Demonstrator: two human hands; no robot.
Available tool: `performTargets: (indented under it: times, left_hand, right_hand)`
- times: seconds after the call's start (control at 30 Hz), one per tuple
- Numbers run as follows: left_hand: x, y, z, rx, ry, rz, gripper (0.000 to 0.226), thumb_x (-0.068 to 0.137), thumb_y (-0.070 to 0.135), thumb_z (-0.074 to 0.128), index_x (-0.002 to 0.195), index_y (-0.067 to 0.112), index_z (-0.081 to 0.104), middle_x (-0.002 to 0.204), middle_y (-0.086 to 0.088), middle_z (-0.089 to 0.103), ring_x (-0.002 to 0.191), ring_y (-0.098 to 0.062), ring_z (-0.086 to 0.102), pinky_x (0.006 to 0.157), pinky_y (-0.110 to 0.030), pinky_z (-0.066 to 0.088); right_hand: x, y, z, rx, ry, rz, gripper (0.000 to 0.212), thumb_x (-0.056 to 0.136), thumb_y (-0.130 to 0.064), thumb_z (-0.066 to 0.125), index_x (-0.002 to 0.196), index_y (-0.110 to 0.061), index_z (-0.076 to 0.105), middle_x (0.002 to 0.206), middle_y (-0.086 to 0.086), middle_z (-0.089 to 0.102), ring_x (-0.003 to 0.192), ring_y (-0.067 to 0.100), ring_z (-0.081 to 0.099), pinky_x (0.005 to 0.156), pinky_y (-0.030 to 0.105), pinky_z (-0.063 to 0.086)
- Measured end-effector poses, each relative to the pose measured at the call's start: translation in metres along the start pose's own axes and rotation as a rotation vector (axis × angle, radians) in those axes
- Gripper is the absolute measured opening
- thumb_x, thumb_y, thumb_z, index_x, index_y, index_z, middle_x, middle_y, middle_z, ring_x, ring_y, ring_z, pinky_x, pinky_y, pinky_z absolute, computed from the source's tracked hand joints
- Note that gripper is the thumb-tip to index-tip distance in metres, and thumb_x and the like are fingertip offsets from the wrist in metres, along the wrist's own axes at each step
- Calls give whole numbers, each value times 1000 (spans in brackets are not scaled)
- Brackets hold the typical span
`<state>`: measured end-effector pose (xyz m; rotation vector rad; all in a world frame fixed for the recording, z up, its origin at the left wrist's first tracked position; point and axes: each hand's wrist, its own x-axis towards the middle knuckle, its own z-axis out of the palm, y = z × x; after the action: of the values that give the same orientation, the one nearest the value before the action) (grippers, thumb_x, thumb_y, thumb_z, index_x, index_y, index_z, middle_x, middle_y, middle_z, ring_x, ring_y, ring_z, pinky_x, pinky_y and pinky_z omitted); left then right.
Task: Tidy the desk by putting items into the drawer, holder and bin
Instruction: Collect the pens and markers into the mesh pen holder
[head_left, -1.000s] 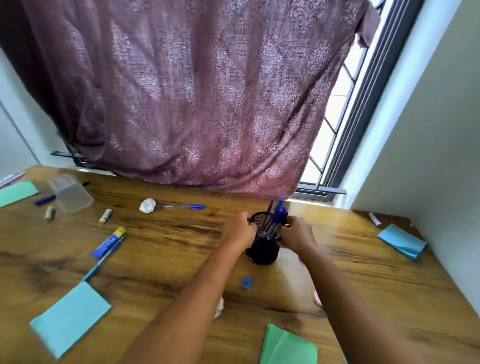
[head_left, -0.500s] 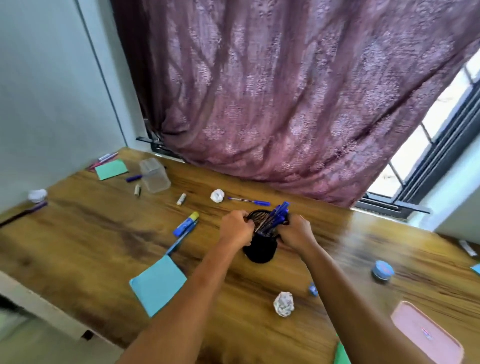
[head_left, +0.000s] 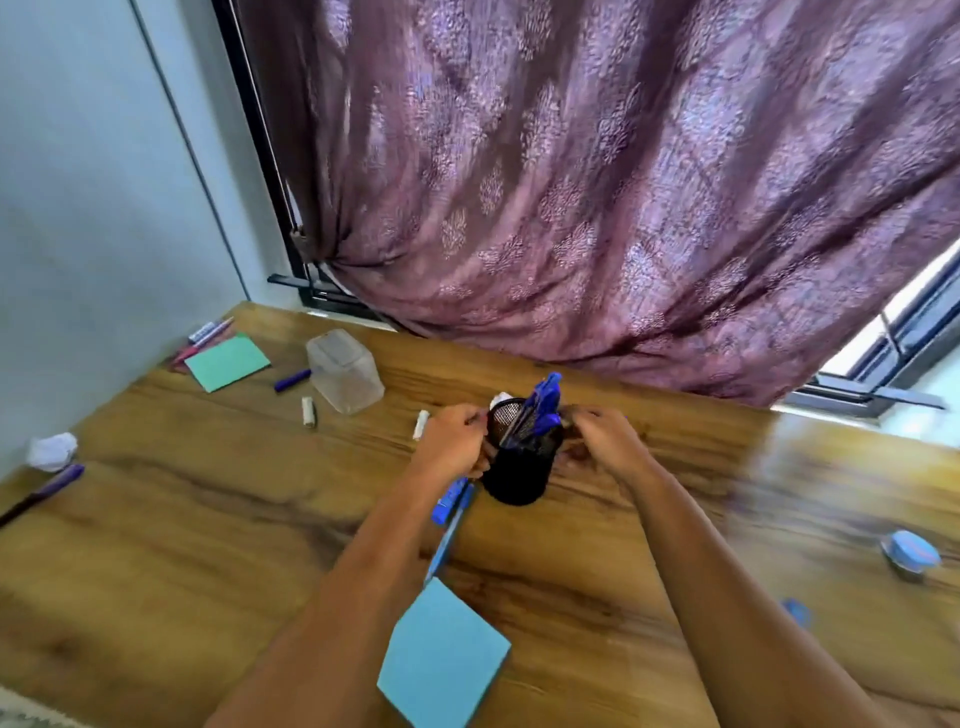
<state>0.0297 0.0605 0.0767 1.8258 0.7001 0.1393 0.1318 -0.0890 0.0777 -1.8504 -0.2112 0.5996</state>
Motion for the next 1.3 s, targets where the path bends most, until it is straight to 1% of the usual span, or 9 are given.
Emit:
performTargets:
  times: [0.13,0.27,0.33,0.47,0.6,0.77,0.93,1.1,1.3]
  left_hand:
    - [9,-16,-22,161,-18,38,21,90,3,47,77,15,59,62,-2,61,40,-9,57,47,-23,49]
    - [3,-25,-21,418,-139,70,8,82,13,62,76,18,61,82,-7,69,74,-24,67,64,-29,50]
    - [-1,-29,-17,562,-136,113,4,80,18,65,78,17,61,90,-7,68,85,-24,65,65,-29,46]
    - [-3,-35,-11,844,-93,181,30,81,26,68,109,14,64,123,-5,48,108,-28,58,85,-40,51]
    - [-7,-35,-4,981,-49,238,31,84,25,68,113,14,61,126,-3,36,107,-25,53,68,-31,44]
    - [-5,-39,1,1005,-48,244,37,84,30,67,116,13,60,137,-3,31,124,-26,40,74,-35,48]
    - [-2,-40,2,981,-61,214,39,81,30,68,113,10,61,138,-2,33,126,-25,36,79,-37,47]
    - [2,-35,-2,927,-7,198,39,76,35,67,103,8,62,119,-4,42,115,-24,42,77,-37,44]
    - [10,-17,-38,487,-81,54,16,75,22,68,67,12,58,71,-3,58,73,-23,58,63,-31,43]
  right_hand:
    - [23,14,-12,-346,159,-64,26,93,-15,45,88,-18,71,66,-2,58,60,19,54,53,24,38]
    - [37,28,-4,-730,127,-60,31,89,-14,53,119,-17,61,116,6,62,108,28,58,77,20,47]
    - [40,30,4,-938,122,-62,37,90,-13,45,126,-20,54,133,7,50,118,34,53,91,39,48]
    - [46,29,12,-975,202,-51,44,91,-9,44,130,-29,44,140,-4,39,118,32,52,80,42,47]
    - [48,31,10,-957,235,-23,51,91,-10,46,136,-32,35,142,-5,39,115,31,54,79,40,46]
    - [55,31,9,-1033,238,-39,46,91,-14,45,133,-32,38,137,-2,43,108,32,59,72,39,46]
    - [57,33,9,-1127,315,-73,32,95,-15,39,125,-25,46,127,6,41,110,33,50,65,37,43]
    - [57,34,6,-1229,363,-76,31,94,-15,41,124,-22,43,129,9,49,122,33,42,90,44,38]
    - [46,1,-9,-561,321,-158,11,96,-20,47,104,-21,55,100,5,66,80,23,57,68,29,42]
